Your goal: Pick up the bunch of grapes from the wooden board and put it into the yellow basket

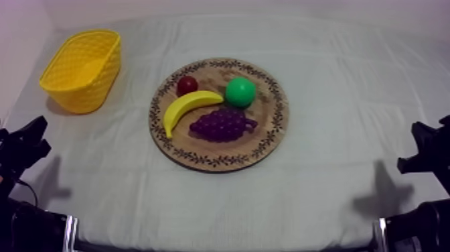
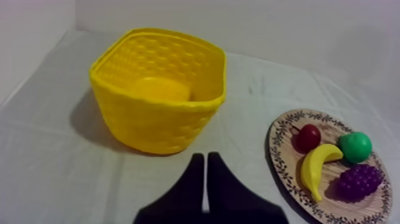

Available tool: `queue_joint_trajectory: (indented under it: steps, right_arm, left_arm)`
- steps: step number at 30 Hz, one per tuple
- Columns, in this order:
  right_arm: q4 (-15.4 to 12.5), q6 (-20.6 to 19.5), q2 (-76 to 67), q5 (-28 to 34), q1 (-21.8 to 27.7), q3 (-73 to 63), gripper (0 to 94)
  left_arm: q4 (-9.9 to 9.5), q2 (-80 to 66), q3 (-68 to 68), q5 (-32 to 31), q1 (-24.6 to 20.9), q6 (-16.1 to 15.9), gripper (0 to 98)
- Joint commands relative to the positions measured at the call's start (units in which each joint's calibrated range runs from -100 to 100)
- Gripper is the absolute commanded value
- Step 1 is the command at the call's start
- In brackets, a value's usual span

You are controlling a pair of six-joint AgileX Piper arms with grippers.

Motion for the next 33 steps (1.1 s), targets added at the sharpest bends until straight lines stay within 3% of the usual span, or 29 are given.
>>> queue_joint_trajectory:
  steps: [1, 20, 33]
  right_arm:
    - [0.0, 0.0, 0.0, 0.0, 0.0, 0.0, 0.3]
    - [0.0, 0.0, 0.0, 0.0, 0.0, 0.0, 0.3]
    - [0.0, 0.0, 0.0, 0.0, 0.0, 0.0, 0.3]
  left_arm:
    - [0.03, 0.0, 0.0, 0.0, 0.0, 0.0, 0.1]
    - [0.03, 0.0, 0.0, 0.0, 0.4, 0.0, 0.1]
    - [0.05, 0.0, -0.5, 1.6, 5.8, -0.6, 0.0]
